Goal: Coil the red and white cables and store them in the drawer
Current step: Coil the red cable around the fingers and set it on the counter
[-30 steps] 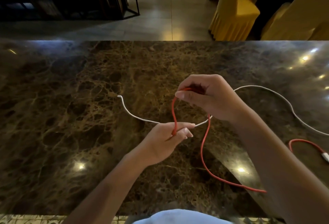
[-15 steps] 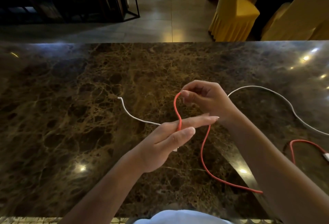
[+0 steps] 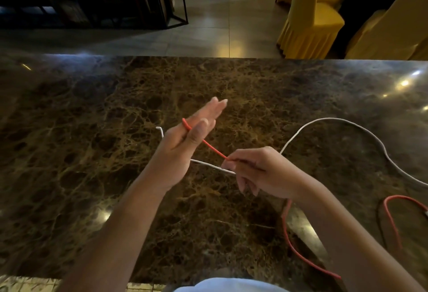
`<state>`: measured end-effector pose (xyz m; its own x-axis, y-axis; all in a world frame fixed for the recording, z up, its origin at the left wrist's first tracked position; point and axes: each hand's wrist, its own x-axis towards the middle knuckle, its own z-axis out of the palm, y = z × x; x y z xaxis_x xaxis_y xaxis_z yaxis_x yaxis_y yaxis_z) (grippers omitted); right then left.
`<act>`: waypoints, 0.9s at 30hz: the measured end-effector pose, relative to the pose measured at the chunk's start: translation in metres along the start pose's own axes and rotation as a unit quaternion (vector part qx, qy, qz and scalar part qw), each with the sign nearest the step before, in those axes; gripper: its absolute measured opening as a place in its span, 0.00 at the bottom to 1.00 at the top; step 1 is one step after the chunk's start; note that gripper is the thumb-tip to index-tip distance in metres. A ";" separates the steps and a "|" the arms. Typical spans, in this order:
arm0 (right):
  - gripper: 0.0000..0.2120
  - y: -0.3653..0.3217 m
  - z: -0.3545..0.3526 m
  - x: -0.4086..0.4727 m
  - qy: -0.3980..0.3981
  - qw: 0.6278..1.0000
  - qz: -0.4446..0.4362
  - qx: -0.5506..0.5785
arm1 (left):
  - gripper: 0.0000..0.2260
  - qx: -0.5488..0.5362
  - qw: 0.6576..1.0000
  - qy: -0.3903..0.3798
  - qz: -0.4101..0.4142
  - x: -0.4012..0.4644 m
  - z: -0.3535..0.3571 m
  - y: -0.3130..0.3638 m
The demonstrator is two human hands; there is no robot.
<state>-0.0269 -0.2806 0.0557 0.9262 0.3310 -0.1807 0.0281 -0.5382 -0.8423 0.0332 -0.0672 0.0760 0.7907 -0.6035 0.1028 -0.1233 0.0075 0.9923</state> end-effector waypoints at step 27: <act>0.15 -0.015 -0.049 0.025 -0.140 0.950 -0.085 0.266 | 0.19 -0.110 0.899 -0.419 -0.067 -0.006 0.030 0.012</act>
<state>0.0144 -0.3019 0.0888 0.7872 0.6108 -0.0849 -0.0949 -0.0161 -0.9954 0.0086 -0.0877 0.0849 0.0483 -0.9987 -0.0158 0.1341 -0.0092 0.9909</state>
